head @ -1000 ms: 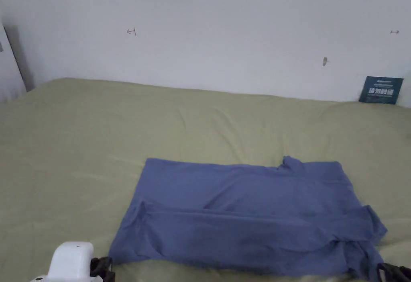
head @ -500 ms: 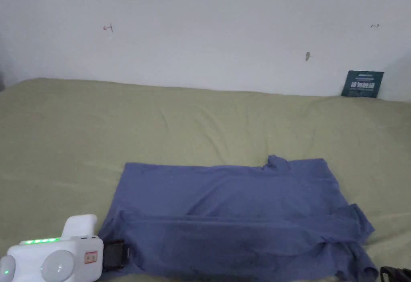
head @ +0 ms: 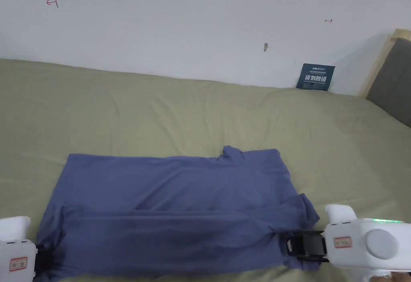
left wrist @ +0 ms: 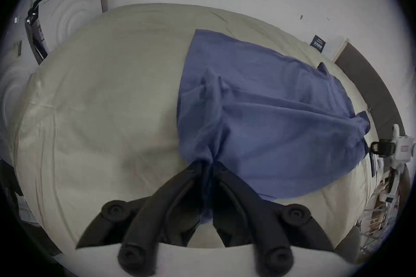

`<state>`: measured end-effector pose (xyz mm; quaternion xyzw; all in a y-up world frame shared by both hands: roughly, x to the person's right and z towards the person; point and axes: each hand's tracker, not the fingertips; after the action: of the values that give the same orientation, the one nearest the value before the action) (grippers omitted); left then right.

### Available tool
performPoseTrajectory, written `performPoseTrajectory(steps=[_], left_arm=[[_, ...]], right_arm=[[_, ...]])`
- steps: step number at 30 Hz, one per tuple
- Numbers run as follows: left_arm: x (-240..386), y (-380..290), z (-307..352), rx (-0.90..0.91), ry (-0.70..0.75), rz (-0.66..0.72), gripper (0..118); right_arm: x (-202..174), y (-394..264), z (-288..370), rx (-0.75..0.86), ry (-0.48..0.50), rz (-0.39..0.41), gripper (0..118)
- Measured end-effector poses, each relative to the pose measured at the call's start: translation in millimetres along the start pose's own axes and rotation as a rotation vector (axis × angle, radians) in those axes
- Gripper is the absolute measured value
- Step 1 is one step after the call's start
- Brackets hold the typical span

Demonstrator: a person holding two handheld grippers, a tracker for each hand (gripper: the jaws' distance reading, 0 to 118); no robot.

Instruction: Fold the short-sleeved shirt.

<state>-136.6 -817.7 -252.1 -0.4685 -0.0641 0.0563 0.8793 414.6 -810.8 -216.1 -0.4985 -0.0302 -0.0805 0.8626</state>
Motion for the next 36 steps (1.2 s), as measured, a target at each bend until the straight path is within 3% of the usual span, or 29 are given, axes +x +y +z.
performPoseTrajectory(steps=[1, 3, 4, 7, 10, 24, 27, 36], left_arm=[[-4.6, 2.6, -1.4, -0.002, -0.008, 0.011, 10], [-5.8, 2.2, -1.0, -0.006, -0.021, 0.030, 10], [-5.9, 2.0, -0.7, -0.008, -0.025, 0.035, 10], [-9.1, 4.1, -0.7, -0.011, -0.035, 0.040, 10], [-10.9, 6.4, 3.0, -0.014, -0.046, 0.036, 10], [-34.2, 12.4, 52.9, 0.011, -0.176, 0.029, 10], [-39.6, 0.8, 67.6, 0.014, -0.209, 0.041, 10], [-56.8, -76.6, 97.2, -0.065, -0.209, 0.052, 10]], right_arm=[[1.8, 1.9, -7.5, -0.012, -0.012, -0.018, 77], [4.9, 1.9, -13.9, -0.007, -0.032, -0.029, 11], [7.4, 1.8, -15.5, -0.013, -0.023, -0.038, 5], [13.9, -11.5, -8.0, 0.012, 0.017, -0.146, 4], [13.7, -16.6, 6.9, 0.022, 0.010, -0.099, 4], [19.1, -35.2, 94.7, 0.102, 0.113, -0.079, 4], [16.3, -51.1, 111.0, 0.099, 0.107, -0.043, 4], [10.8, -129.8, 150.2, 0.009, 0.123, -0.048, 4]])
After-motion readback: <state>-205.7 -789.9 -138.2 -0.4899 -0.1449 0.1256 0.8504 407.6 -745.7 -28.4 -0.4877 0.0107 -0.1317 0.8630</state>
